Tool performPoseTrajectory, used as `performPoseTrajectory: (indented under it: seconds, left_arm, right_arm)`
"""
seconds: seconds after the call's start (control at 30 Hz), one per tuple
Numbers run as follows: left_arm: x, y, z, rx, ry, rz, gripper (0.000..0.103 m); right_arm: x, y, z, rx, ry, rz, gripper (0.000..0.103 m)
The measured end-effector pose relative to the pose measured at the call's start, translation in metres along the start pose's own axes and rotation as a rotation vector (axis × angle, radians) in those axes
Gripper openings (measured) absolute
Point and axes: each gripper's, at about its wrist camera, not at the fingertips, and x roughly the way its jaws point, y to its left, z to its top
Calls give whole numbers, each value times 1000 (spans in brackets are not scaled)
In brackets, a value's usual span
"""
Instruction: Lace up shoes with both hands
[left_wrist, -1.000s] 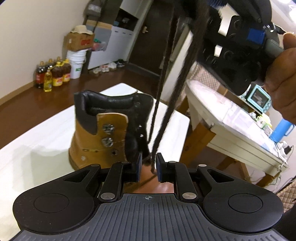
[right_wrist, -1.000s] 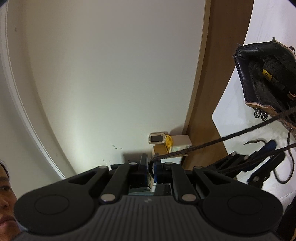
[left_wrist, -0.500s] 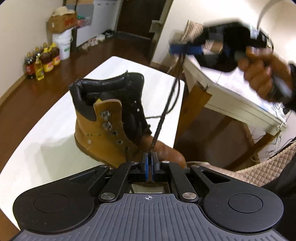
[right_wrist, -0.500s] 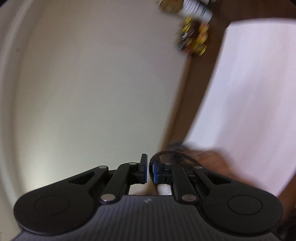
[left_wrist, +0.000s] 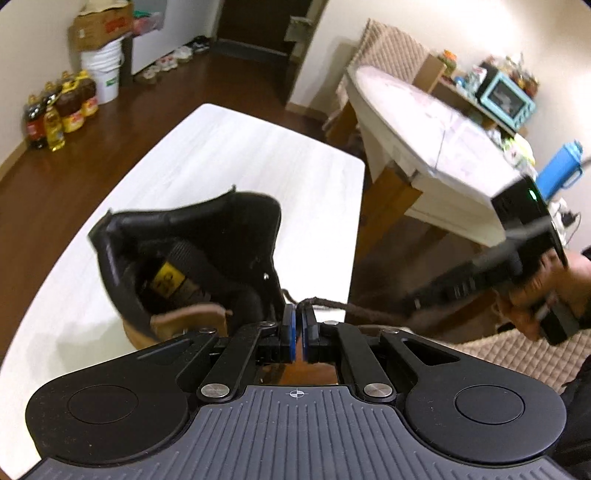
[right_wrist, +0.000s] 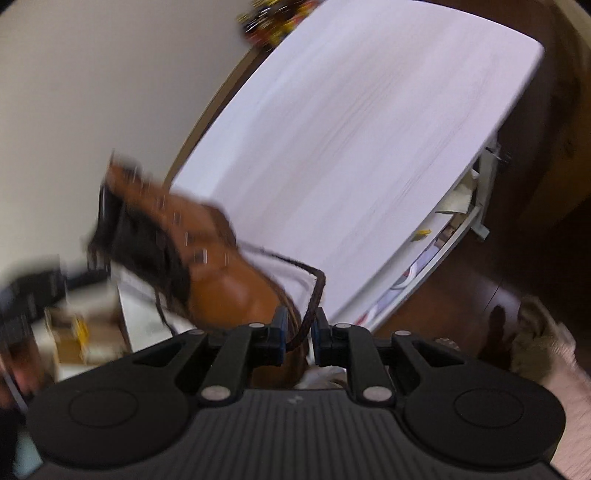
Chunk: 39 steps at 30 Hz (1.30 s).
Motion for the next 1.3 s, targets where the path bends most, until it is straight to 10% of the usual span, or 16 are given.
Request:
performPoseTrajectory:
  seconds: [0.1, 0.27, 0.47, 0.6, 0.97, 1.07, 1.3]
  left_arm:
    - [1, 0, 7, 14, 3, 8, 3]
    - [2, 2, 15, 19, 24, 2, 3]
    - [3, -5, 25, 36, 17, -28, 3]
    - [3, -11, 30, 54, 22, -33, 3]
    - [-7, -29, 37, 80, 11, -82, 3]
    - [-6, -31, 37, 87, 8, -87, 3]
    - [-18, -21, 34, 69, -23, -56, 13]
  right_arm:
    - [-2, 0, -11, 102, -74, -73, 22]
    - [-14, -57, -32, 524, -168, 120, 30]
    - [-16, 2, -29, 52, -106, 226, 27]
    - [22, 86, -38, -398, -69, 122, 27]
    - [83, 120, -24, -556, -114, 23, 25]
    - [80, 121, -24, -563, -118, 19, 4]
    - [71, 65, -7, 13, -22, 404, 4]
